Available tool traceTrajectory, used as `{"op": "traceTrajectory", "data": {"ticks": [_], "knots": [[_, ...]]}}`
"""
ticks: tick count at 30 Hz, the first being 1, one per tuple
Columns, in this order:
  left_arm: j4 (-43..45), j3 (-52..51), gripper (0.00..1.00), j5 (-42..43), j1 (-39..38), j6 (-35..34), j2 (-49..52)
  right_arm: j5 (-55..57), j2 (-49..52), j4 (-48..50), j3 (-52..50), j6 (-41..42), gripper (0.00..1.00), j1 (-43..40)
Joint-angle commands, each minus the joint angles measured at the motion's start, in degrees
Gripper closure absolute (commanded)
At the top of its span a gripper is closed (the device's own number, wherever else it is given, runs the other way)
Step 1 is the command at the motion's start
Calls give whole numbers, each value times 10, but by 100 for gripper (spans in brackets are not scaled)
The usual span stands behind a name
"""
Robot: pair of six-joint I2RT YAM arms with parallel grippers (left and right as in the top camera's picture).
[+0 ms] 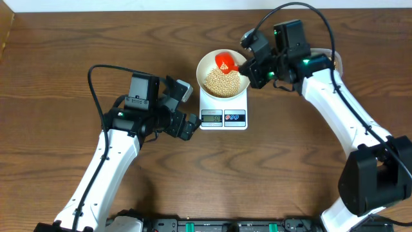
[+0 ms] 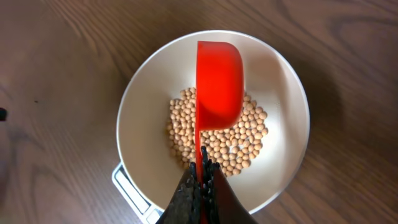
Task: Scoop item into bowl and weigh 50g on scale
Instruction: 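Tip the red scoop to pour soybeans into the bowl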
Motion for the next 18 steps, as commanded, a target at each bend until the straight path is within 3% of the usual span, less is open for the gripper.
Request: {"op": "traceTrajectory", "data": {"ticks": [1,18], "knots": [[0,11,1,-2,-1,3,-5,-39,-17,0,5,19,99,-11],[0,11,1,-2,-1,3,-5,-45,-17,1,5,21,99,-11]]}}
